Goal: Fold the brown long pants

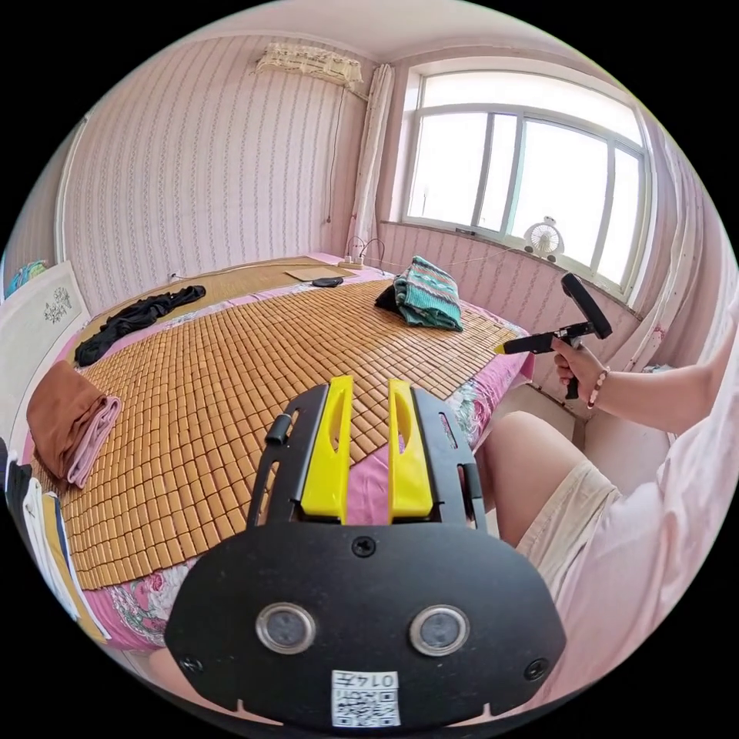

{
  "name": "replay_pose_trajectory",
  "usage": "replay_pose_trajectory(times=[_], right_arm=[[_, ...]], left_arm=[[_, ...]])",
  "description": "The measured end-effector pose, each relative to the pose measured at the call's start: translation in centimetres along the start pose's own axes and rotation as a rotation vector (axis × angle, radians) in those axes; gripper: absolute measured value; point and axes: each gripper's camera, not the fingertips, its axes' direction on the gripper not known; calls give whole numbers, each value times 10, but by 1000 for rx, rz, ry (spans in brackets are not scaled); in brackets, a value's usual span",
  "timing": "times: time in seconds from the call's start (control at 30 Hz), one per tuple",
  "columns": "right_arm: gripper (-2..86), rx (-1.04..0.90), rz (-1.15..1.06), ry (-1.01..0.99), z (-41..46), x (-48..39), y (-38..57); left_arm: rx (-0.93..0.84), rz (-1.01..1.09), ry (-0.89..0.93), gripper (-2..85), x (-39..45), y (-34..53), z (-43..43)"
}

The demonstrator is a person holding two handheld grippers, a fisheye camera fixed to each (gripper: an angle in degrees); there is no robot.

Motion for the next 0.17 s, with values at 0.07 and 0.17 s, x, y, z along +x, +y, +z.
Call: replay_pose_trajectory(times=[0.07, 0.17], right_arm=[[53, 10, -13, 14, -3, 4, -1], [58, 29, -34, 12, 1, 12, -2]], left_arm=[[-4, -9, 1, 81, 6, -6, 5], [-28, 9, -25, 83, 20, -18, 16]])
